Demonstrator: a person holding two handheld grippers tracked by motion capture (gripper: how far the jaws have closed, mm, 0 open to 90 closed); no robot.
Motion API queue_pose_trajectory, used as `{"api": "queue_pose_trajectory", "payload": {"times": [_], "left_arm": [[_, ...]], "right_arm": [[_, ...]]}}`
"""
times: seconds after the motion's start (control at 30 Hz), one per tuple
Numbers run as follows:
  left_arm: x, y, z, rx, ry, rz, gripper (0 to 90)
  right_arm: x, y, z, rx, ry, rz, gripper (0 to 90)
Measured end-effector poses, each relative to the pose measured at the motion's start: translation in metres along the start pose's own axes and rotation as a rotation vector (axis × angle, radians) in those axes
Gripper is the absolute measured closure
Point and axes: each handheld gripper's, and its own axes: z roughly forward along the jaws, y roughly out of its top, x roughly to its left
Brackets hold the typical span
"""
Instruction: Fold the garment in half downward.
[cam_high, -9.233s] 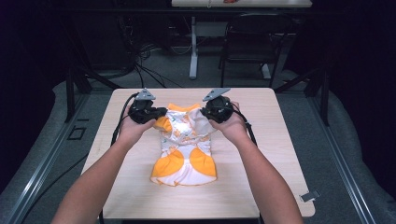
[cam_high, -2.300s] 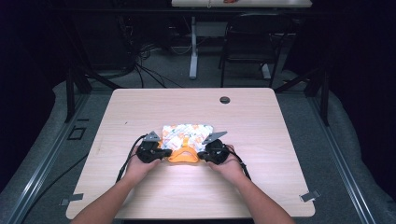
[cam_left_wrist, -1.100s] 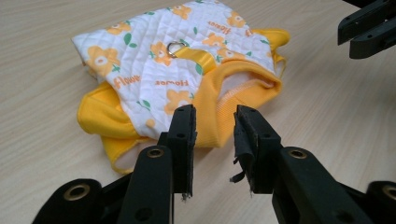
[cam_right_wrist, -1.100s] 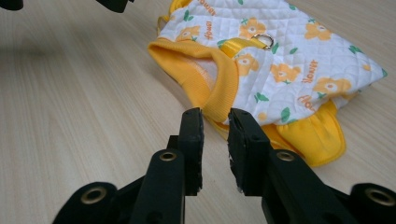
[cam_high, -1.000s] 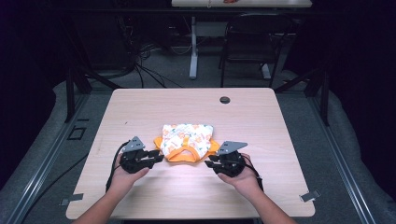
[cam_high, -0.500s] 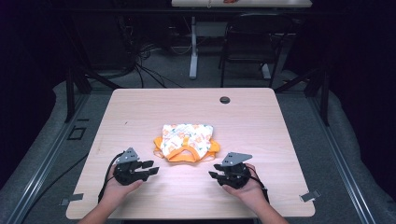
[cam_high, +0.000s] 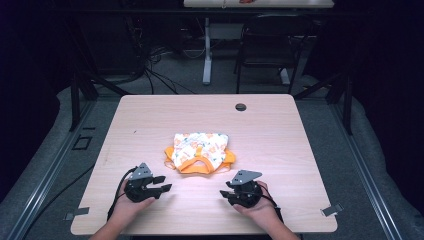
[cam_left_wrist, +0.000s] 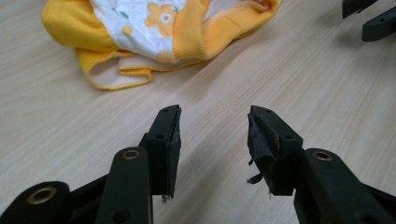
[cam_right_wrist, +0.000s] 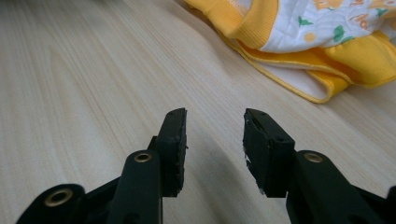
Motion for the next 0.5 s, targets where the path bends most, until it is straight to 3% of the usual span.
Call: {"api": "queue_pose_trajectory", "payload": {"times": [0.1,0.5], "left_arm": [[-0.0039,0.0010,0.0010,0.003,0.012,0.029,53.6],[-0.0043,-0.0001,0.0079,0.021,-0.002,0.011,49.9]], "right_arm": [[0.0029,-0.0010,0.0036,-0.001,-0.029,-0.010,55.4],[0.0057,-0.0017,0.0097,0.027,-0.032,-0.041,54.2]]}}
